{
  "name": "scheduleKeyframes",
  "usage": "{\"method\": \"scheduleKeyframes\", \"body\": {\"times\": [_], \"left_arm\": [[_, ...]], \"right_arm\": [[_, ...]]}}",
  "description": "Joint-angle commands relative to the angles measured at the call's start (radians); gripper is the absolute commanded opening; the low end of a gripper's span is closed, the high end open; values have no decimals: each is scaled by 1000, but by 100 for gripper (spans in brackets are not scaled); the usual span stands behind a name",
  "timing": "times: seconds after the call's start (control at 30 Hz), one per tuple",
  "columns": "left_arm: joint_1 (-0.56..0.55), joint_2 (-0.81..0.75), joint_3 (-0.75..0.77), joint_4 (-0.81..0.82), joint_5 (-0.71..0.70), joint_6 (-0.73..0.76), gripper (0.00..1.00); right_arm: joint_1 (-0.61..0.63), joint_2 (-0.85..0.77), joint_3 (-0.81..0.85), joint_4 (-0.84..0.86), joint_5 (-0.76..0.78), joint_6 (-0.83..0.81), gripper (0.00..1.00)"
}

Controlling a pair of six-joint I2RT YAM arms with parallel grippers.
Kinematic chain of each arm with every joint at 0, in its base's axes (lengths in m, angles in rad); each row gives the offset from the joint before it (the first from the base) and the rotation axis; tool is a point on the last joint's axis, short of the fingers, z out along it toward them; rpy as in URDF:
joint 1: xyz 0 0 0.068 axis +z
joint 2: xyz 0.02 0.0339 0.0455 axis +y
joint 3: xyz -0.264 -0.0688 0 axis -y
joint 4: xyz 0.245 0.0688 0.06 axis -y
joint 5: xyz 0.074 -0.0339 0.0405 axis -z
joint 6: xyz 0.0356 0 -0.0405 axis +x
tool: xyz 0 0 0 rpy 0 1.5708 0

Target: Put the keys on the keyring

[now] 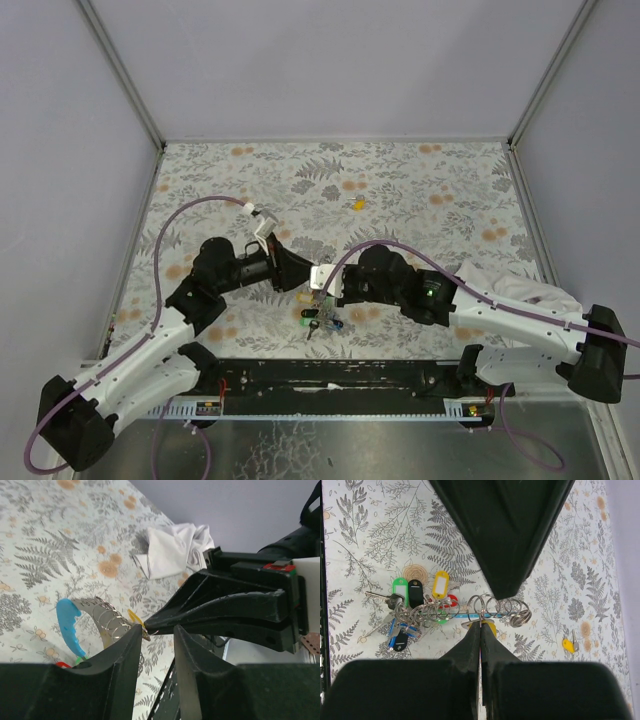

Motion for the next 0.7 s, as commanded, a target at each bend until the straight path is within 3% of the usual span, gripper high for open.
{"method": "scheduleKeyframes", "body": {"times": [0.0,0.23,0.67], "left_arm": [[4,50,44,-109,118,84,31],[21,131,114,-233,232,248,31],[48,264,164,-189,333,296,33]], "right_arm": [[7,8,63,1,18,-48,0],[6,3,56,-3,13,-55,0],[6,-28,16,18,-26,-65,0]]}}
